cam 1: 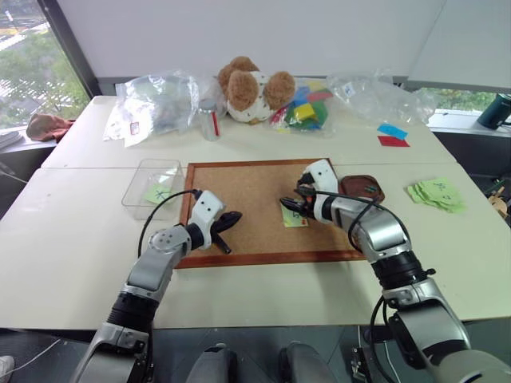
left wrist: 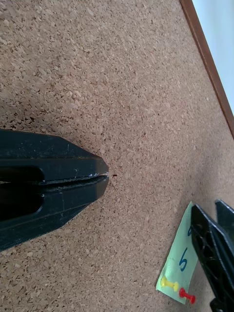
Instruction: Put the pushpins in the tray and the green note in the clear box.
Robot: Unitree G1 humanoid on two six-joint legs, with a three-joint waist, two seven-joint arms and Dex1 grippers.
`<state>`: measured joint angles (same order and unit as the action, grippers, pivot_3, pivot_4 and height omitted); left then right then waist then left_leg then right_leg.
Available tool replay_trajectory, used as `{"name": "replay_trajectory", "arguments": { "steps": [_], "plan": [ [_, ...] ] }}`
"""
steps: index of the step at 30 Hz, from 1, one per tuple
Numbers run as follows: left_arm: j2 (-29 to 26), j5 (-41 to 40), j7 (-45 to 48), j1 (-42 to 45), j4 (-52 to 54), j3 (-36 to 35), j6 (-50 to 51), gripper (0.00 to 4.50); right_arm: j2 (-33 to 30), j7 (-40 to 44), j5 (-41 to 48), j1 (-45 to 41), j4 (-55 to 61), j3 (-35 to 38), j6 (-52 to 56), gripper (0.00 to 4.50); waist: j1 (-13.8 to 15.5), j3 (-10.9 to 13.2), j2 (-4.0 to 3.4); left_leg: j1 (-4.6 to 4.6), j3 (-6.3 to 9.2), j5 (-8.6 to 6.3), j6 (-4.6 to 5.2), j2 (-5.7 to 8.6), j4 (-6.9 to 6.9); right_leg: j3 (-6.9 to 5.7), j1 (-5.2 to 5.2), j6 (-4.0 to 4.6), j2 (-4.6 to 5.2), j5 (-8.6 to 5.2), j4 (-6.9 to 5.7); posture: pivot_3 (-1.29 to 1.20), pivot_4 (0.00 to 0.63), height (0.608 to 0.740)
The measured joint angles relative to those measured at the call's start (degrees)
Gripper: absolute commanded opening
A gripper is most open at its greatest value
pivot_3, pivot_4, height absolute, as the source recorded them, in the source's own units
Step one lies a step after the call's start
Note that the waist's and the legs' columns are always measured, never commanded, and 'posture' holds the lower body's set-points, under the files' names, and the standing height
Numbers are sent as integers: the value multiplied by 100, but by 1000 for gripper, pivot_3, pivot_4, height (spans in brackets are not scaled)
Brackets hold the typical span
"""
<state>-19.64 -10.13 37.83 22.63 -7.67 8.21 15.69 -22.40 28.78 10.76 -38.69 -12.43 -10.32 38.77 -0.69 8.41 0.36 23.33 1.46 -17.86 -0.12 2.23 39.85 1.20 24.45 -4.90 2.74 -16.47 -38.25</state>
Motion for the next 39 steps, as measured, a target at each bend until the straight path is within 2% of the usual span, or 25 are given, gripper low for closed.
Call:
{"name": "replay_trajectory", "arguments": {
  "steps": [2,5,6,14,23,28,32,39],
  "plan": [
    [0,5,-5,-6,8,0,10,0,2,33,-45,14,-13,2,-20,1790,0,0,0,0,0,0,0,0,0,0,0,0,0,0,0,0,150,740],
    [0,21,-19,-26,35,0,18,0,9,77,-55,44,-13,5,-29,349,-4,0,0,0,0,0,0,0,0,0,0,0,0,0,0,0,150,740],
    [-1,30,-22,-35,46,0,19,0,32,93,-54,50,-11,5,-37,47,-7,0,-1,0,0,0,0,0,0,0,0,0,0,0,0,0,150,740],
    [-1,48,-23,-59,93,2,46,0,5,175,-82,94,147,43,81,47,-3,-2,-1,-1,1,0,0,0,-1,0,0,0,0,0,0,0,150,740],
    [-5,84,-3,-138,156,4,49,0,-138,181,236,96,1107,681,823,47,-5,-5,-4,-3,1,-2,3,0,-4,1,-2,0,0,0,3,0,150,740],
    [31,97,-10,-146,115,8,33,0,-162,32,306,96,1276,919,1034,47,-5,-19,-25,-5,1,-5,9,0,-5,2,-3,0,0,0,2,0,150,740],
    [97,125,-18,-120,75,14,21,0,-128,-540,221,49,1129,1329,919,47,0,-21,-26,-5,1,-3,6,0,-5,2,-4,0,1,0,2,0,150,740],
    [170,204,-6,-94,-21,19,-33,0,-145,-1645,-109,-102,146,2079,585,47,12,-44,-55,-6,-2,-1,3,2,-5,3,-10,0,3,0,4,0,150,740]
  ]
}}
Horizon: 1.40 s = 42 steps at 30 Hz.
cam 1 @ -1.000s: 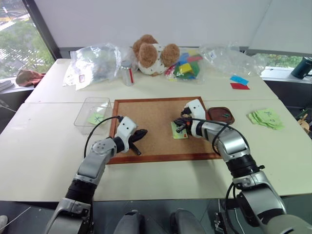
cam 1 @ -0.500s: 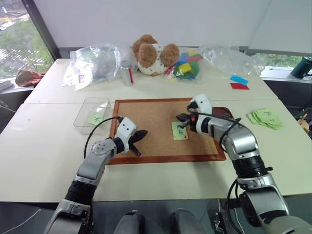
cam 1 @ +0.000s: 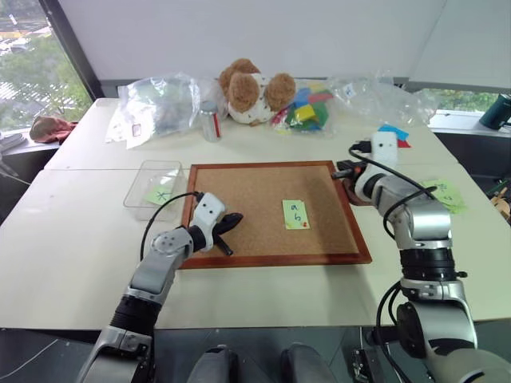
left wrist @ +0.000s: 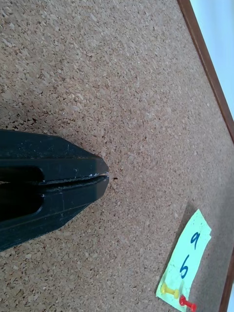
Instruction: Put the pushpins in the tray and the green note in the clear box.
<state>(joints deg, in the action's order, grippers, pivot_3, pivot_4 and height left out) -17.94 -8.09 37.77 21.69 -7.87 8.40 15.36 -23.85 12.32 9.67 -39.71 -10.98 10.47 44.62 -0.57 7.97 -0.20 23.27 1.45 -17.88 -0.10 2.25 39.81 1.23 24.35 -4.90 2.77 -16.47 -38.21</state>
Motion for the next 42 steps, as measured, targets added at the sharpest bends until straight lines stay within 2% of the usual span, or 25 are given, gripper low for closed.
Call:
{"name": "replay_trajectory", "arguments": {
  "steps": [8,20,23,25,30,31,37,42],
  "plan": [
    [19,15,13,-4,-50,-10,-66,0,48,-531,151,-178,-856,683,-22,47,-3,-5,-9,-4,-1,-3,7,0,0,0,-4,0,0,0,-2,0,150,740],
    [4,21,17,-55,11,-20,-68,0,145,-401,412,-226,-1355,782,-72,47,-15,-8,-13,-5,-1,-8,15,0,-1,0,-5,0,-1,0,-2,0,150,740],
    [1,22,17,-64,21,-20,-67,0,145,-403,411,-227,-1435,780,-126,876,-17,-8,-13,-5,-1,-8,16,0,-2,1,-5,0,-1,0,-1,0,150,740],
    [-4,21,17,-70,29,-20,-66,0,145,-403,409,-228,-1469,777,-143,1748,-20,-8,-13,-6,-1,-8,15,-1,-3,1,-5,0,-1,0,-1,0,150,740],
    [-16,21,17,-76,40,-20,-64,0,142,-404,404,-251,-1575,759,-210,4326,-22,-8,-13,-7,-1,-8,15,-1,-5,1,-4,0,-1,0,-1,0,150,740],
    [-18,21,17,-79,45,-20,-63,0,142,-404,406,-255,-1575,760,-219,4472,-23,-8,-13,-7,-1,-8,15,-1,-5,1,-4,0,-1,0,-1,0,150,740],
    [-26,21,17,-93,69,-19,-61,0,118,-336,452,-265,-1511,770,-165,4472,-24,-8,-13,-7,0,-8,15,-1,-9,1,-3,0,-1,0,1,0,150,740],
    [-30,21,22,-90,68,-18,-61,0,-17,53,654,-248,-832,641,272,4472,-22,-7,-14,-7,0,-11,21,-1,-11,1,-3,0,-1,0,2,0,150,740]
  ]
}}
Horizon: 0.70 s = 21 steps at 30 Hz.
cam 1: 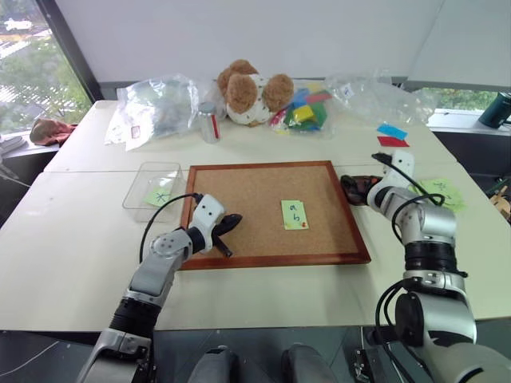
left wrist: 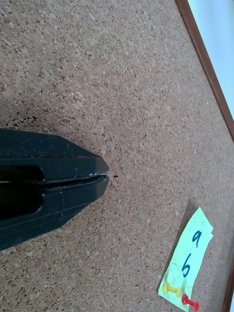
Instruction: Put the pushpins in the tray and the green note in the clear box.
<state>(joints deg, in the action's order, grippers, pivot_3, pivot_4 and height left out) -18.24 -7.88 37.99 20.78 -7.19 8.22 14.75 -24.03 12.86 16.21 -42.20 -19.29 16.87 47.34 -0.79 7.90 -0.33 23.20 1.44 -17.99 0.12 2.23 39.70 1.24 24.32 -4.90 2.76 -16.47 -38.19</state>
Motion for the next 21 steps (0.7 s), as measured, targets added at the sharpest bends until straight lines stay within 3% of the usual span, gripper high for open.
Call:
{"name": "replay_trajectory", "arguments": {
  "steps": [9,17,21],
  "plan": [
    [-18,0,39,10,-2,18,0,0,-510,1207,501,823,2005,-928,976,4472,12,0,0,0,2,-5,8,0,-4,0,0,0,0,0,5,0,150,740],
    [-24,2,46,20,-14,22,0,0,-746,1936,657,1501,3052,-1728,953,4472,14,0,1,0,3,-8,14,0,-4,1,0,0,1,0,7,0,150,740],
    [-31,2,46,-2,11,23,1,0,-745,1988,561,1694,3102,-1992,738,2700,14,0,1,0,2,-8,14,0,-4,1,0,0,1,0,8,0,150,740]
  ]
}}
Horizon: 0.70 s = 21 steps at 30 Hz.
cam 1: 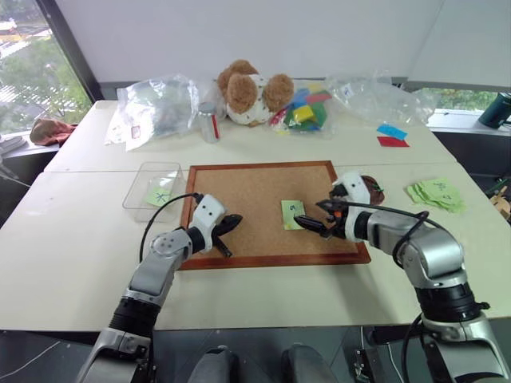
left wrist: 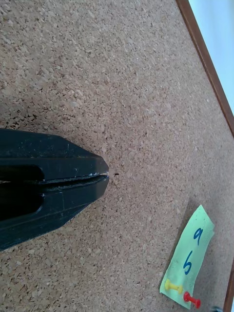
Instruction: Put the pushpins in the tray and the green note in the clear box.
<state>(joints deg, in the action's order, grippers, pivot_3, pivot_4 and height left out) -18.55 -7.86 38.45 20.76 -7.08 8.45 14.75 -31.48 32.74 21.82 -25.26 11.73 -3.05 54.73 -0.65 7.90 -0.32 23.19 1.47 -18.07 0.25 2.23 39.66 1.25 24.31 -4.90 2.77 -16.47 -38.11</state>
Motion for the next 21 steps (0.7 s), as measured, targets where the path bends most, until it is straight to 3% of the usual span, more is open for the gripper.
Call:
{"name": "replay_trajectory", "arguments": {
  "steps": [9,11,15,21],
  "plan": [
    [-17,0,0,-34,48,2,8,0,-59,60,-345,192,52,-321,-496,2700,1,0,0,-1,0,1,-1,0,0,-1,0,0,0,0,1,0,150,740],
    [-18,1,-1,-33,46,1,9,0,-63,95,-362,223,55,-344,-520,2104,2,0,0,-1,1,1,-2,0,0,0,0,0,0,0,0,0,150,740],
    [-17,0,-1,-34,47,2,9,0,-66,135,-388,306,73,-359,-582,387,2,0,0,-1,1,1,-1,0,0,-1,0,0,0,0,1,0,150,740],
    [-17,0,-1,-34,47,3,9,0,-98,166,-464,336,135,-406,-590,387,3,0,0,-1,1,1,-1,0,0,0,0,0,0,0,1,0,150,740]
  ]
}}
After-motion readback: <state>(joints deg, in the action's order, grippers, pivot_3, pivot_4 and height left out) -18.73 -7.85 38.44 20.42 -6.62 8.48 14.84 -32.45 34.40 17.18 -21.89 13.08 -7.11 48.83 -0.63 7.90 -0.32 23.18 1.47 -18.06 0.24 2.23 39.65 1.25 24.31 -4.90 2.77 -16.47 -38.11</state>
